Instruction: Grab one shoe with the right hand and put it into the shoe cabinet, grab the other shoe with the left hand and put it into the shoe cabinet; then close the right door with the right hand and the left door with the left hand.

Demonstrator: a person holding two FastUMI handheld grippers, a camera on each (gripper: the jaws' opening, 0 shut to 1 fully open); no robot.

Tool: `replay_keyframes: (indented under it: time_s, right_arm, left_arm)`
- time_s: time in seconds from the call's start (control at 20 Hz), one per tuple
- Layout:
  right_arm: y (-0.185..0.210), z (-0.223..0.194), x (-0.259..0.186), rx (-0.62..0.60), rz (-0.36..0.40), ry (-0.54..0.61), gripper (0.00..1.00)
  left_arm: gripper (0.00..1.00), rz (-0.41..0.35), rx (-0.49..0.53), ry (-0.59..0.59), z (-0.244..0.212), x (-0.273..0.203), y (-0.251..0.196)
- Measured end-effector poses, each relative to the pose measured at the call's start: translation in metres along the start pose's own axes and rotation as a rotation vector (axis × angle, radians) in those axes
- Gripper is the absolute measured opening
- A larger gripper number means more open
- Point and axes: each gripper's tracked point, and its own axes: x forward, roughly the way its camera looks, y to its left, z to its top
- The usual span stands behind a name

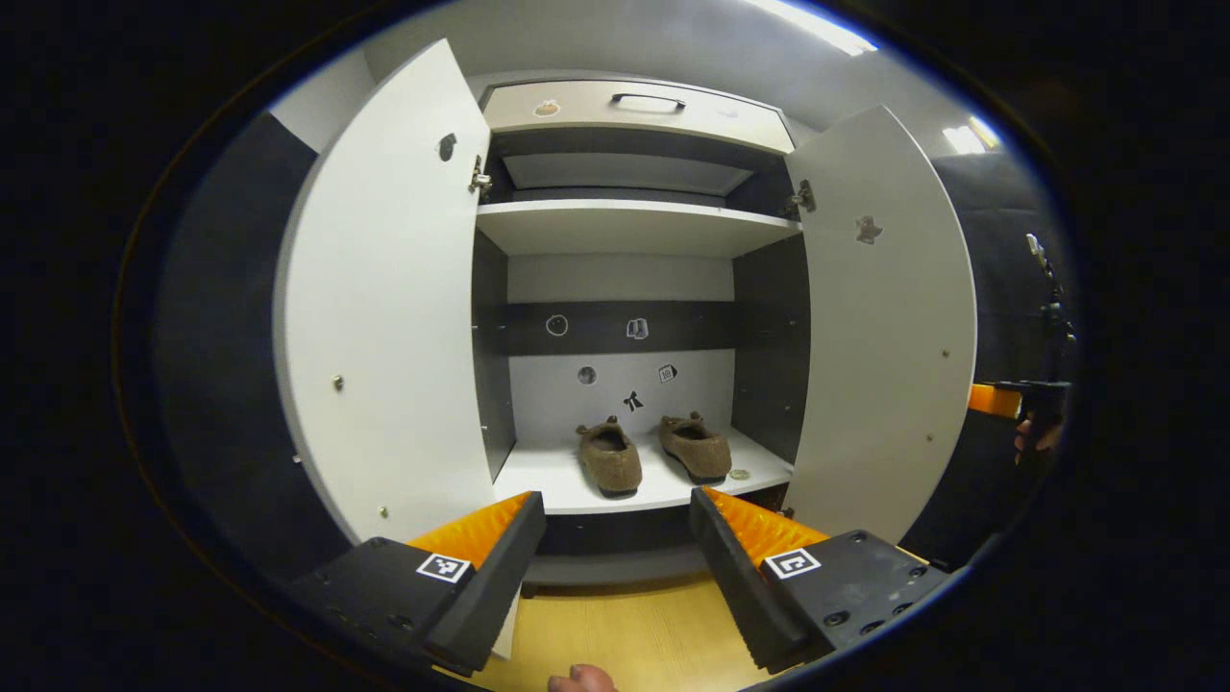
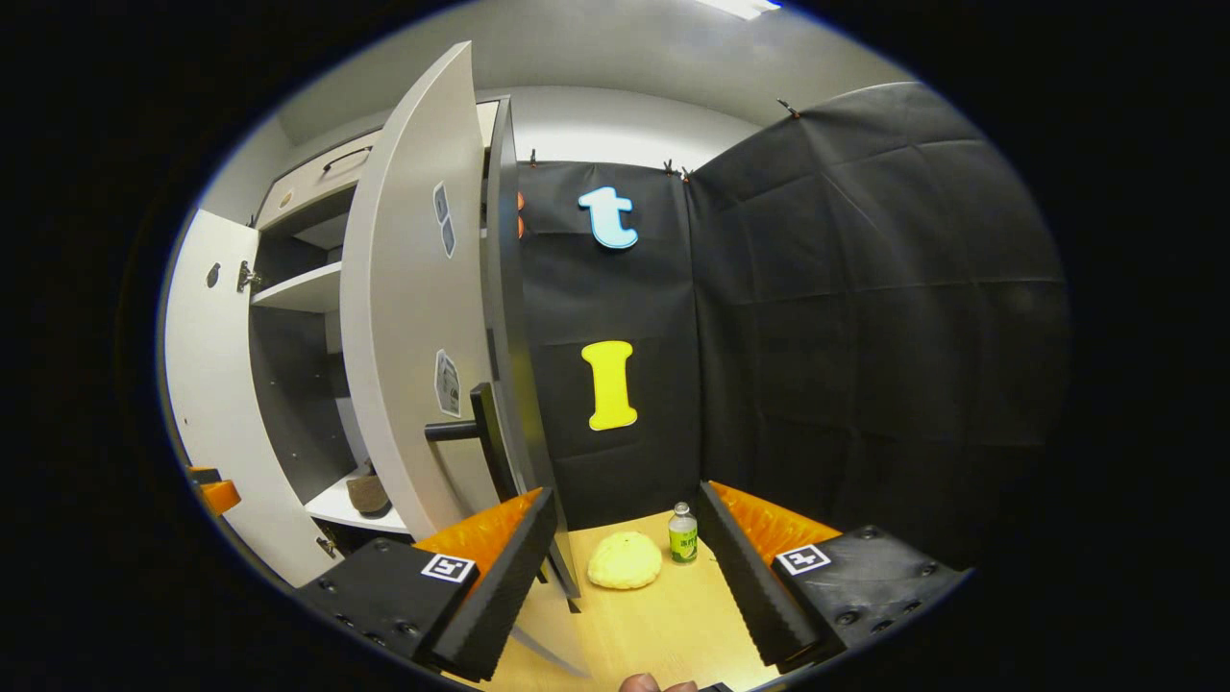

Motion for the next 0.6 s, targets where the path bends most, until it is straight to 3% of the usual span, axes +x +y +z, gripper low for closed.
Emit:
replay_keyframes:
  time_s: [0.35, 0.6]
  right_arm:
    - [0.014, 0.000, -0.009, -0.024, -0.069, -0.024, 0.98]
    - [0.033, -0.004, -0.016, -0.010, -0.059, -0.022, 0.97]
  left_arm:
    - [0.95, 0.089, -0.053, 0.015, -0.006, -0.049, 0.063]
    - [0.97, 0.161, -0.029, 0.013, -0.004, -0.071, 0.102]
